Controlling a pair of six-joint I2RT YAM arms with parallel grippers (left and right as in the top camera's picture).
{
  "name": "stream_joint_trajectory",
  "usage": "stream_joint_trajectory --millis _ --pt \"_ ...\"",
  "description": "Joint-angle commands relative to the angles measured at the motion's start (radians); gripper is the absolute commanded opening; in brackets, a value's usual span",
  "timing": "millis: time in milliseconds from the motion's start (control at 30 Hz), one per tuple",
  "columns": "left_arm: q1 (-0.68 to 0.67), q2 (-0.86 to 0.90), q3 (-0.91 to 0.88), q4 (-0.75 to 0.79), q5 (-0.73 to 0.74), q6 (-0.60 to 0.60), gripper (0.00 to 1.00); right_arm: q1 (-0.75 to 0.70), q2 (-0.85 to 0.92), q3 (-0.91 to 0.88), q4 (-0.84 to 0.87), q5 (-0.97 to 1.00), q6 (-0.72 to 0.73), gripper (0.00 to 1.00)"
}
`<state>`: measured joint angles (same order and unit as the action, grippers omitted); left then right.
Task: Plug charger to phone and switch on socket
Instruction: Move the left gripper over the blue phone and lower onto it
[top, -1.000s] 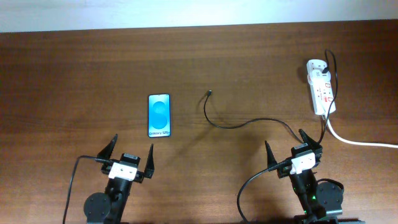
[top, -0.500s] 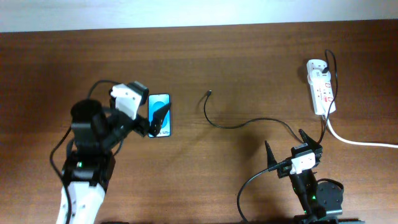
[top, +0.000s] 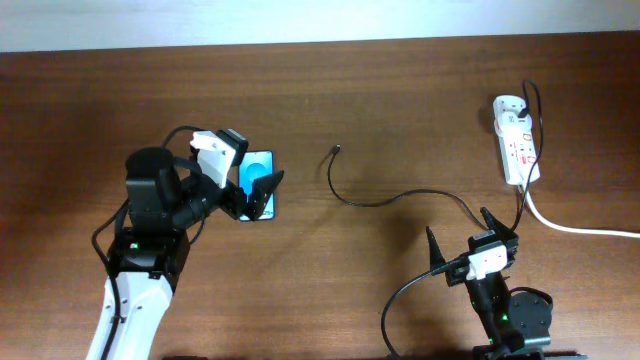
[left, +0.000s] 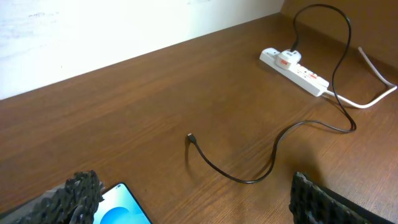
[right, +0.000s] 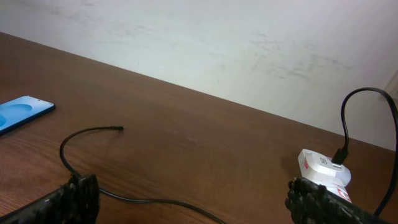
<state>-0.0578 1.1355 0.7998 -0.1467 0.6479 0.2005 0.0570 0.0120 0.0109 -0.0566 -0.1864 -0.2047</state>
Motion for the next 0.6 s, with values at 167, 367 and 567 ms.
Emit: stream_joint_trajectory --millis 167,367,567 --pt "0.002 -0.004 0.026 0.011 0.020 -0.006 0.99 0.009 -0.007 -0.005 -0.005 -0.016 0.015 0.98" --pt "0.002 -0.004 0.026 0.019 0.013 -0.007 0.99 0.009 -0.006 -0.005 -0.005 -0.016 0.015 0.98" --pt "0.002 -0.002 0.146 -0.042 -0.174 -0.194 0.99 0.009 -0.006 -0.005 -0.005 -0.016 0.015 0.98"
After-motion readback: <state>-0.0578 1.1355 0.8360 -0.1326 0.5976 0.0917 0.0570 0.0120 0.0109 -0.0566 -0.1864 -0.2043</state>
